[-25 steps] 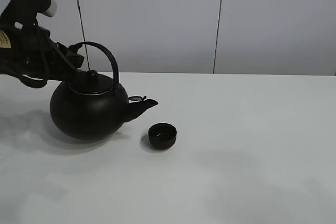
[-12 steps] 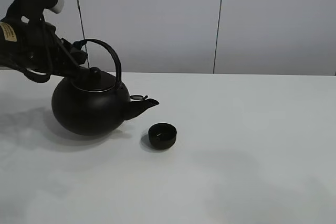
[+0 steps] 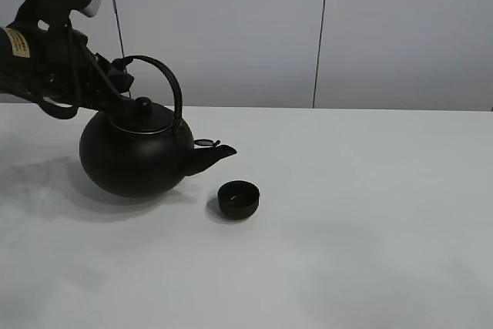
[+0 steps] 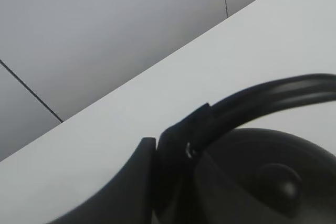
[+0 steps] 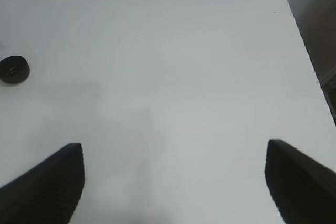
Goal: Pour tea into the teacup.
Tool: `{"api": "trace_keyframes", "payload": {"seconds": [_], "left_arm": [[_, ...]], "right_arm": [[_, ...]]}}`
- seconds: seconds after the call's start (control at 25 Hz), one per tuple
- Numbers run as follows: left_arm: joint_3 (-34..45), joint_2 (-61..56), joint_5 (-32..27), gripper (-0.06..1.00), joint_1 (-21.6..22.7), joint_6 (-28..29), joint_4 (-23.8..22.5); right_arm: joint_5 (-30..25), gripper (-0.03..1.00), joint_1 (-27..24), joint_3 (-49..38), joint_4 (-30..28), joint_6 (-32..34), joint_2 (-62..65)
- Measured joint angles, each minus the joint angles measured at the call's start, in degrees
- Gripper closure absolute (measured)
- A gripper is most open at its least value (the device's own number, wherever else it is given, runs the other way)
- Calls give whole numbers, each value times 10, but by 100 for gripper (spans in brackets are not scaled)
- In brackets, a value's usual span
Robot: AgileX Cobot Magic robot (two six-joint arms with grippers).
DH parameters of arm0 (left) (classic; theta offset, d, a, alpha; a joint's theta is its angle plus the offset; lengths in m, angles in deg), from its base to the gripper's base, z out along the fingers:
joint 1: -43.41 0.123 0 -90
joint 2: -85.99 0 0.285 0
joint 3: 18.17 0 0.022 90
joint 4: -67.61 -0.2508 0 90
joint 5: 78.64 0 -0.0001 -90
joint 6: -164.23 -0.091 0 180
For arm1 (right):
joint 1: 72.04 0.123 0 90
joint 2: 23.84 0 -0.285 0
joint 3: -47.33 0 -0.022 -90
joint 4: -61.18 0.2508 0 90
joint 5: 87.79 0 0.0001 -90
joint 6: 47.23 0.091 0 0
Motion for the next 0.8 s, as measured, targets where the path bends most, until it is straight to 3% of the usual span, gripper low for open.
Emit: {"api": "trace_keyframes", "payload": {"seconds": [0.8], "left_arm": [[-18, 0, -31, 83, -13, -16, -7]], "right_arm": [[0, 33, 0, 0, 0, 0, 0]]}}
